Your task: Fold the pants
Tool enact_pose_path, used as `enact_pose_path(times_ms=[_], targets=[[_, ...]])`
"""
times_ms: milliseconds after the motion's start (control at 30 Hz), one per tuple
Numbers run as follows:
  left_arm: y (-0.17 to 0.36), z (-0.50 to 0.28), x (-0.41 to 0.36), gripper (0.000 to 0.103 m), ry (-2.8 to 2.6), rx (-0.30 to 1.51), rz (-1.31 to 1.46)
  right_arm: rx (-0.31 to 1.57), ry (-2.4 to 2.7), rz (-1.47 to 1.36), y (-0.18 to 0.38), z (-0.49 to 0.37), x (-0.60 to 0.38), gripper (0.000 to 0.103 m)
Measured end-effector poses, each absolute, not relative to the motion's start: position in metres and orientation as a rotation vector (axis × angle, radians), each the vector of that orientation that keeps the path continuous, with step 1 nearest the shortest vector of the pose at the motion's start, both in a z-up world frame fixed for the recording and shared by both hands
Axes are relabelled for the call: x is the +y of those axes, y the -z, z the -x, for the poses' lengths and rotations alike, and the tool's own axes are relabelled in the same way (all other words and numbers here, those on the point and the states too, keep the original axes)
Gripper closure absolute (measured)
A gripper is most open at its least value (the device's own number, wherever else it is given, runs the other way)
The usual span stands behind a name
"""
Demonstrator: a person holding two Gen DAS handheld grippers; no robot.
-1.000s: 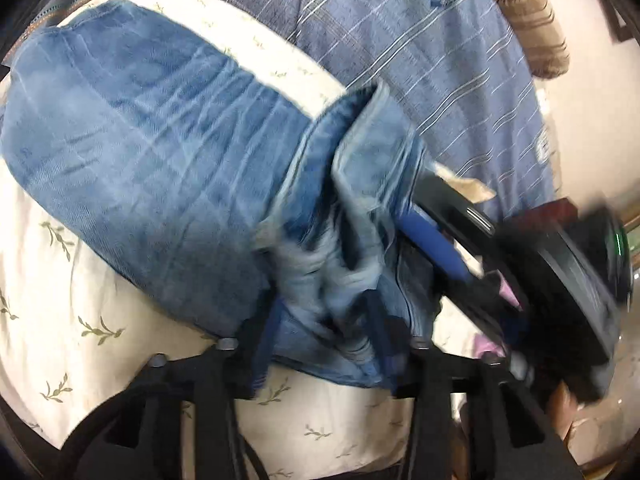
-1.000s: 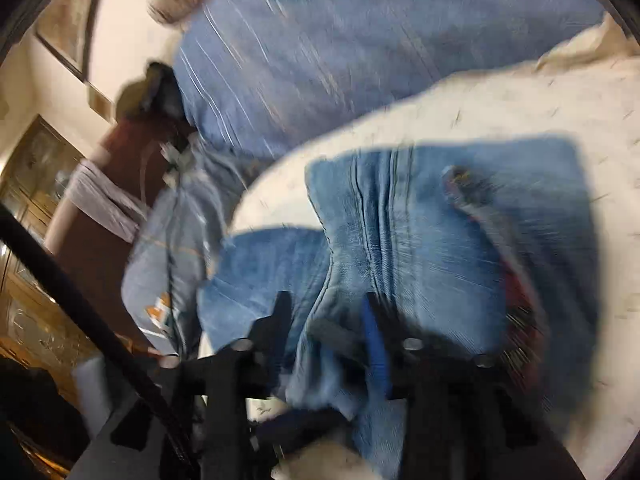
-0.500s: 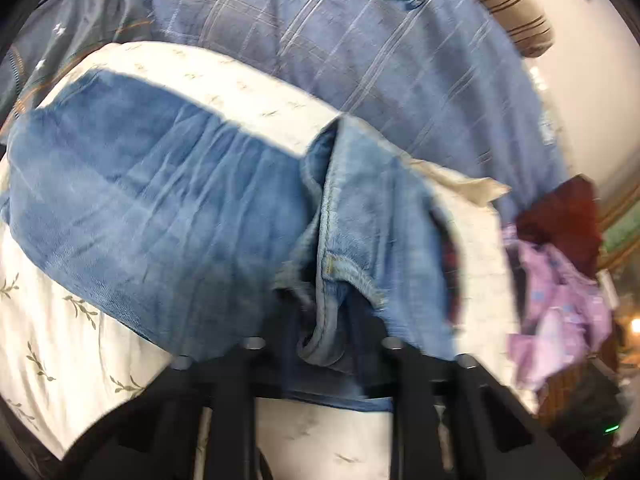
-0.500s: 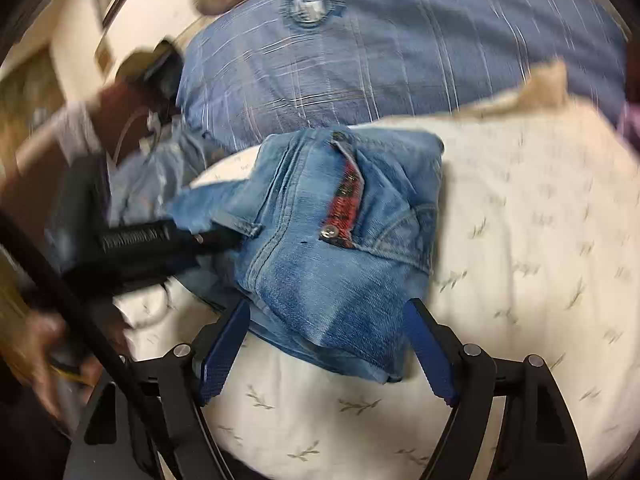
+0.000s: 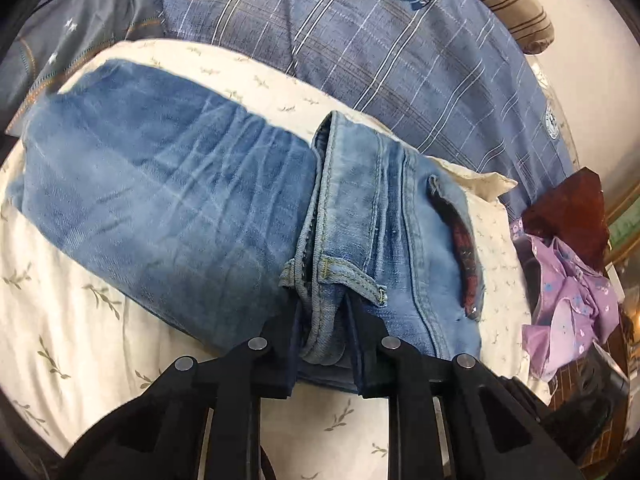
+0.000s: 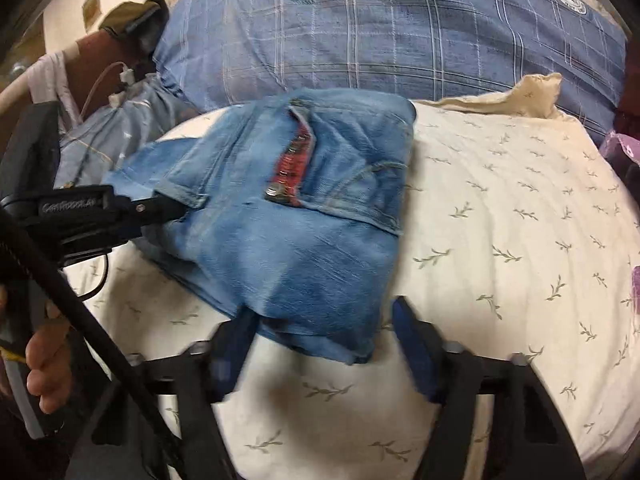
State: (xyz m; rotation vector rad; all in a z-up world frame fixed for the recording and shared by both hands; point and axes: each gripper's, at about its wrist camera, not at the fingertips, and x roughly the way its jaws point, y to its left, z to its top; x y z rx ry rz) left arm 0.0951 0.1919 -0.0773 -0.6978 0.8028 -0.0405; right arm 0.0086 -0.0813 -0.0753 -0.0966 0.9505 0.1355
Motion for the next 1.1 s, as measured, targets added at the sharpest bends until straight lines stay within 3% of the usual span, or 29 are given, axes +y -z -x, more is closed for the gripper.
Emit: enact_pose_path(times_ms=[67,133,300,400,500,600,700,767,833,900,1100], targets=[[0.077,-0.1,0.189,0.084,0.05,0.798,0.711,0.969,-0.153,0.035,0.077,-0.012,-0.088,0.05],[0.074,-0.103,0.185,0.085,0.048,0.804,0.677,0.967,-0.112,0.058,0.074,-0.013,-0.09,0.081],[0.06,-0.106,0.163,0.086,0.184,0.803,0.69,0.899,-0.109,-0.156,0.028,-0.003,-0.132,0.087],[0.085,-0.118,0.142,0.085,0.172,0.896,0.628,0.961,-0.045,-0.129,0.047,-0.004,-0.147,0.086],[0.091,-0.115,0.138,0.083,0.157,0.863,0.626,1.036,-0.034,-0.196,0.078,-0.009,-0.157,0.083],[0.082,-0.114,0.145,0.08,0.16,0.851,0.637,0.931,-0.078,-0.21,0.054,0.0,-0.154,0.075],[0.074,-0.102,0.162,0.068,0.136,0.824,0.672,0.868,-0.086,-0.164,0.041,0.007,-0.147,0.072],[0.066,-0.093,0.171,0.065,0.096,0.794,0.666,0.83,-0.059,-0.075,0.03,0.02,-0.136,0.064],[0.057,-0.084,0.179,0.061,0.073,0.763,0.65,0.801,-0.048,-0.045,0.023,0.034,-0.13,0.042],[0.047,-0.077,0.189,0.059,0.025,0.739,0.634,0.79,-0.084,-0.075,0.018,0.042,-0.132,0.03],[0.014,-0.066,0.224,0.054,-0.148,0.715,0.575,0.801,-0.205,-0.094,0.006,0.039,-0.101,0.03]])
